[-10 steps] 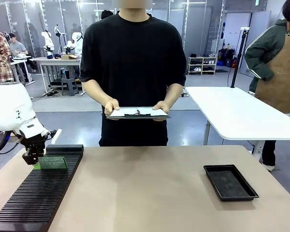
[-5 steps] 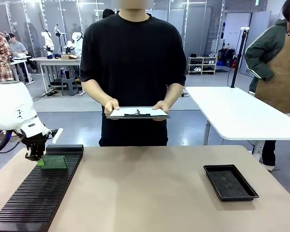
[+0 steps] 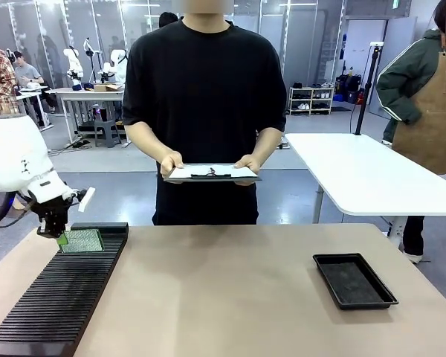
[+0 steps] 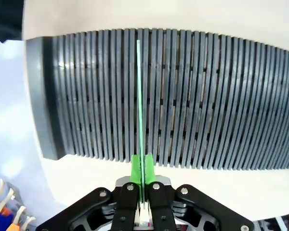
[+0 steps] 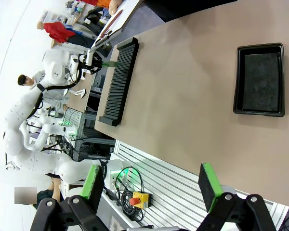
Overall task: Inspect the PCB.
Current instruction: Pick up the Blank PCB and present it to the human.
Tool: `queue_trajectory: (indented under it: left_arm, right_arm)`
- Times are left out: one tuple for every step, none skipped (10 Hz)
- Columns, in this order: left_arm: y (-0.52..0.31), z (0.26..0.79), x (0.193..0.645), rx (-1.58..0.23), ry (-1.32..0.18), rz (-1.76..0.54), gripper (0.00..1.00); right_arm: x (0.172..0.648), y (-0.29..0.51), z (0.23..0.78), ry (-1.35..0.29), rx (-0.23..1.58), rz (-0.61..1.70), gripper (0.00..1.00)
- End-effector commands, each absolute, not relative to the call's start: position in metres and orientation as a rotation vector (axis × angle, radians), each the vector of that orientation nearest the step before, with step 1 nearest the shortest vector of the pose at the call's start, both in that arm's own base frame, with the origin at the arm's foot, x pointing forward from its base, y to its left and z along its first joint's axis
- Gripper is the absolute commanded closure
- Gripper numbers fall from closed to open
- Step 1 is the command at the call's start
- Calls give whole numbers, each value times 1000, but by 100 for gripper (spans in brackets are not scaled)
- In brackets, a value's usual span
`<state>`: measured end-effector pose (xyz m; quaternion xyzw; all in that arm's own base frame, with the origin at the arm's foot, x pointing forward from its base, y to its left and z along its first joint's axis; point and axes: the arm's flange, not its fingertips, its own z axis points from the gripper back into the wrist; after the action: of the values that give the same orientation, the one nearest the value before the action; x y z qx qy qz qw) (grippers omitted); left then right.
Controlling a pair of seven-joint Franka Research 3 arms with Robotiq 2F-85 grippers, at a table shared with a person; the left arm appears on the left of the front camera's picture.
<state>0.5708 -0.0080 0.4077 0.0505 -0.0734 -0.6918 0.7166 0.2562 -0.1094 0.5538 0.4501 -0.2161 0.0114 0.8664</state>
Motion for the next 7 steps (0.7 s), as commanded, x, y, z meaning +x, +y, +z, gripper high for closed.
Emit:
queue_trajectory:
  left_arm:
    - [-8, 444, 534, 52, -268, -1514, 100]
    - [-5, 458, 527, -48, -212, -1460, 100]
    - [-2, 462, 525, -197, -211, -1434, 100]
    - [5, 461, 526, -346, -215, -1361, 100]
    - [13, 456, 528, -528, -243, -1272, 100]
    - [18, 450, 529, -663, -265, -1202, 100]
    - [20, 441, 532, -779, -291, -1123, 100]
  right_arm:
    - [257, -109, 555, -463, 948, 36, 0]
    - [257, -109, 555, -463, 948, 36, 0]
    - [257, -109, 555, -463, 948, 36, 0]
    - [257, -109, 555, -463, 948, 36, 0]
    - [257, -109, 555, -463, 948, 36, 0]
    - [257, -109, 555, -463, 948, 36, 0]
    - [257, -109, 555, -463, 948, 36, 0]
